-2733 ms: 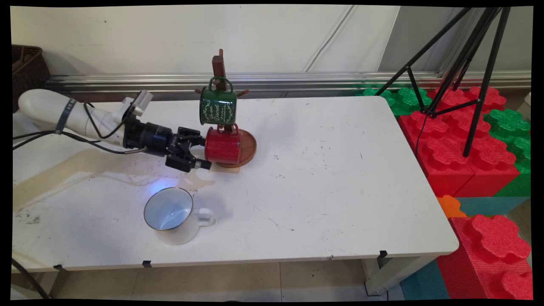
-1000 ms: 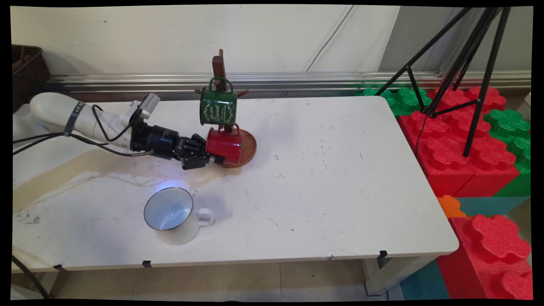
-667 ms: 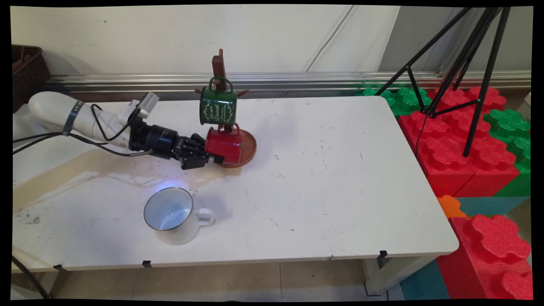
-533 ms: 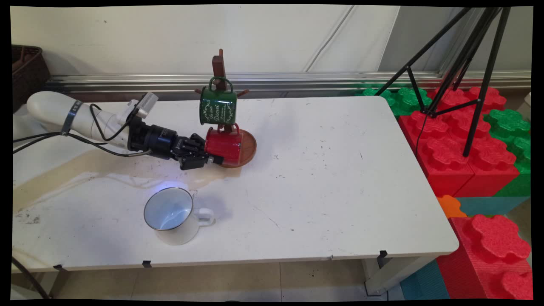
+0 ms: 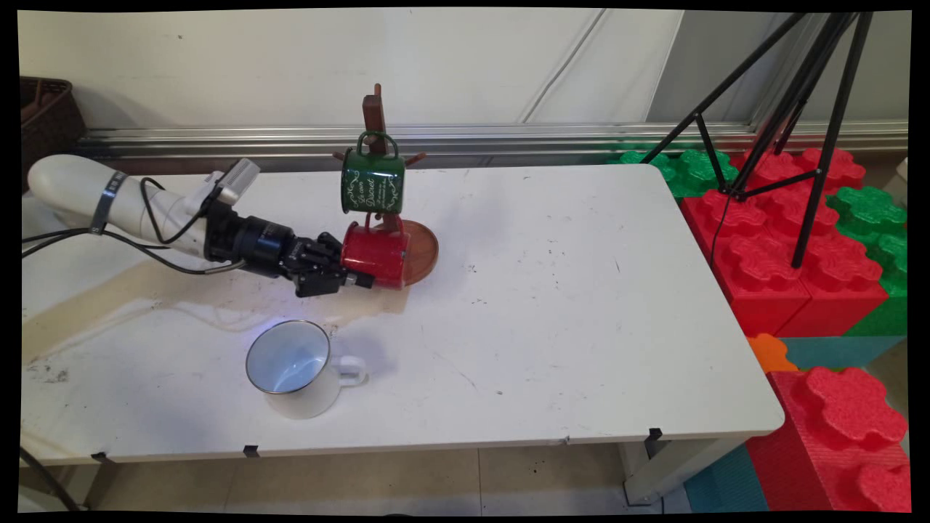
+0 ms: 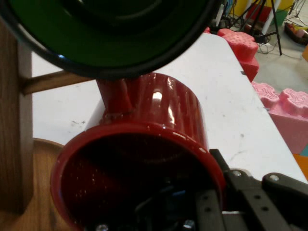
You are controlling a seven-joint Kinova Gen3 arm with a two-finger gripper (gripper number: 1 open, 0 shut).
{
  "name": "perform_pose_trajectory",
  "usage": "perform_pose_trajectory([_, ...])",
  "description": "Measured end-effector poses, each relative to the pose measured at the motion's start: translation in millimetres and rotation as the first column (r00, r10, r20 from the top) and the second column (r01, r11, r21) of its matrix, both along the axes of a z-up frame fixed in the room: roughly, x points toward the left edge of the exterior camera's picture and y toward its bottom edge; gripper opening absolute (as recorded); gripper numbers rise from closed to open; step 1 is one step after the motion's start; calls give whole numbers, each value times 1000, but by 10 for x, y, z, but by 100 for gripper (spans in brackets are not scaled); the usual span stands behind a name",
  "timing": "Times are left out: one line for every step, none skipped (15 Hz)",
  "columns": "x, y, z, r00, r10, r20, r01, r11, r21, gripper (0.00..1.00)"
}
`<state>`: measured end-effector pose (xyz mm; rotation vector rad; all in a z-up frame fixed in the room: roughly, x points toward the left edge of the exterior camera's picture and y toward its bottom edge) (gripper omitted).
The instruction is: Place the picked object on the table
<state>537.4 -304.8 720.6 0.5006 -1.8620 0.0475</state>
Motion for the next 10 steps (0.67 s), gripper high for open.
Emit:
perform_pose_trajectory([8, 26, 16, 1000, -5, 0, 5, 1000, 0, 0])
perform_pose_trajectory([18, 50, 31, 1000, -10, 1, 10, 1000, 1, 0])
perform_pose_trajectory([31, 71, 45, 1000, -14, 3, 14, 1000, 1, 0])
perform_pose_trajectory([49, 95, 60, 1000, -19, 5, 19, 1000, 1, 0])
perform_pose_trajectory([61, 108, 69, 1000, -22, 6, 22, 1000, 0, 0])
perform_pose_trajectory([81, 126, 84, 1000, -26, 9, 26, 1000, 0, 0])
perform_pose_trajectory([98, 137, 94, 1000, -28, 11, 28, 1000, -1, 0])
perform_pose_trajectory([126, 152, 111, 999, -32, 15, 32, 999, -3, 0])
perform_pose_trajectory([162, 171, 129, 999, -36, 20, 37, 999, -5, 0])
perform_pose_trajectory([205, 188, 149, 999, -41, 26, 42, 999, -9, 0])
